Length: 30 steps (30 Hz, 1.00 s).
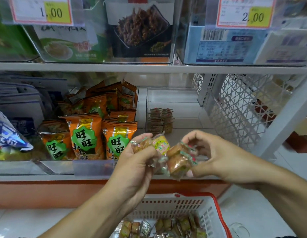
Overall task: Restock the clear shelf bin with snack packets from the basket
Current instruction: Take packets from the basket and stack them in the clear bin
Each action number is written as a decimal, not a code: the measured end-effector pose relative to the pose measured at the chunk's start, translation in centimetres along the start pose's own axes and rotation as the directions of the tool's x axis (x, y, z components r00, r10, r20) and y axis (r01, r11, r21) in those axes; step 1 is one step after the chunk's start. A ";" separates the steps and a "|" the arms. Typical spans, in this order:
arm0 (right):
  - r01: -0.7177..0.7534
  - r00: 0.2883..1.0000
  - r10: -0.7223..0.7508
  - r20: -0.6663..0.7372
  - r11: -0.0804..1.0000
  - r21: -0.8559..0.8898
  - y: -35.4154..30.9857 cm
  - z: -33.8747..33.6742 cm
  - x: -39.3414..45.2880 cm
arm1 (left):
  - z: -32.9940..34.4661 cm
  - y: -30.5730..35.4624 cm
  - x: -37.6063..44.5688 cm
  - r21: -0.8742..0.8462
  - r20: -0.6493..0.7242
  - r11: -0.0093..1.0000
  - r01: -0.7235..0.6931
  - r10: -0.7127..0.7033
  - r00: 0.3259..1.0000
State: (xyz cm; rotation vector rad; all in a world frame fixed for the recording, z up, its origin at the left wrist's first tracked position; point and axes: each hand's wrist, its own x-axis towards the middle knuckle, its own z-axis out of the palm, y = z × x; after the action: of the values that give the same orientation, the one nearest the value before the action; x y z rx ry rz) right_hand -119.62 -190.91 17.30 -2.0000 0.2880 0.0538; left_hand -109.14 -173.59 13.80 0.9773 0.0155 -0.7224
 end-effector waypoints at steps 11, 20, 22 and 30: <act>-0.198 0.952 0.065 -0.298 0.874 -0.443 5.1 -1.2 12.2 | 0.4 -0.2 0.3 0.273 -0.002 0.961 -0.035 0.037 0.999; -0.281 0.908 0.149 -0.391 0.909 -0.308 7.7 0.0 17.4 | -0.2 -0.1 1.1 0.221 -0.024 0.975 0.005 0.000 1.000; -0.305 0.911 0.192 -0.365 0.909 -0.285 7.8 0.5 17.7 | -0.3 -0.1 1.1 0.217 -0.017 0.976 0.006 -0.003 1.000; -0.221 0.951 0.093 -0.293 0.868 -0.444 6.1 0.6 16.3 | -0.8 0.0 1.1 0.104 0.007 0.994 0.041 -0.042 0.999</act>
State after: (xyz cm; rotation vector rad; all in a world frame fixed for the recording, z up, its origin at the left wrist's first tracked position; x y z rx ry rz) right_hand -105.10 -195.76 8.92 -2.4708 0.6659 -0.0440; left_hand -108.02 -173.59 12.98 1.0759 -0.0101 -0.7722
